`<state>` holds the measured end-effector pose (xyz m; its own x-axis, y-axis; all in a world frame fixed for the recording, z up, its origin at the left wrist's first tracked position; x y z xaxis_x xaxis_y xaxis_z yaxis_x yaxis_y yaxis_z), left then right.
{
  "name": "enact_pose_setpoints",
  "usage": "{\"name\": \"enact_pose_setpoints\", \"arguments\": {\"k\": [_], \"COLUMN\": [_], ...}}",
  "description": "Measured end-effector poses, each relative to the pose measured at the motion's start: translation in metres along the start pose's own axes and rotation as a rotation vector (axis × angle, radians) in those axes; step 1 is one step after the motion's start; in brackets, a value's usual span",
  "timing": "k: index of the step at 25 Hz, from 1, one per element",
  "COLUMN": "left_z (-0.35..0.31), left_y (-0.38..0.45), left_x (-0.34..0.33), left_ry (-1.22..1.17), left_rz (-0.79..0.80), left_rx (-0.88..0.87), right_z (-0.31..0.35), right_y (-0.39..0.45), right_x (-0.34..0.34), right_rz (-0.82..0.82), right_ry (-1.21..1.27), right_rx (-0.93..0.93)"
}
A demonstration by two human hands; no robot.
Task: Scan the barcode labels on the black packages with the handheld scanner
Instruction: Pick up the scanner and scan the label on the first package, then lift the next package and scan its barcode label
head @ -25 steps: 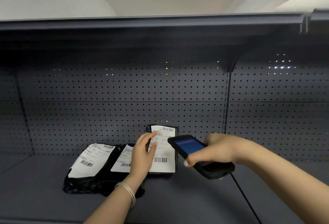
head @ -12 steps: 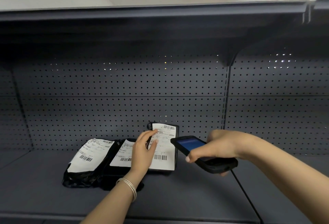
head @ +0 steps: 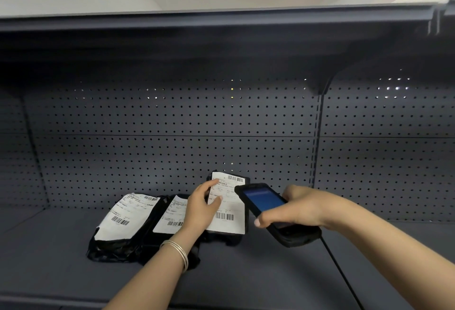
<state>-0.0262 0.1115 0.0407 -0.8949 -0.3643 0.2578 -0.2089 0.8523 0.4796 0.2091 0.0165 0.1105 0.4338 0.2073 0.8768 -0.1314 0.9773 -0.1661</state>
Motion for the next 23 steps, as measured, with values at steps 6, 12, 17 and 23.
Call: {"name": "enact_pose_setpoints", "arguments": {"k": [6,12,17,23], "left_z": [0.033,0.047,0.064,0.052], "left_y": [0.006,0.015,0.022,0.023], "left_x": [-0.022,-0.022,-0.029,0.010], "left_ry": [0.111,0.253,0.246,0.133], "left_rz": [0.162,0.194,0.282,0.208], "left_rx": [0.197,0.357,0.254,0.193], "right_z": [-0.002,-0.004,0.002,0.025], "right_y": [0.017,0.021,0.027,0.028], "right_x": [-0.020,-0.015,-0.020,-0.042], "right_rz": [0.021,0.048,0.059,0.069], "right_ry": [0.057,0.087,0.113,0.127], "right_rx": [0.020,0.053,0.077,0.044]}}
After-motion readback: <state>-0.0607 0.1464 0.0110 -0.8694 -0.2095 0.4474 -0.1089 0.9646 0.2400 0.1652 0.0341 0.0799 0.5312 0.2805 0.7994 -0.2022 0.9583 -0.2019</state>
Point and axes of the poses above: each hand's wrist, its own y-axis towards the middle knuckle, its own x-axis out of the back of the hand, z = x × y, the point moved 9 cm from there along y, towards the middle knuckle, and after that the axes turned 5 degrees about -y, right-handed, at the moved point
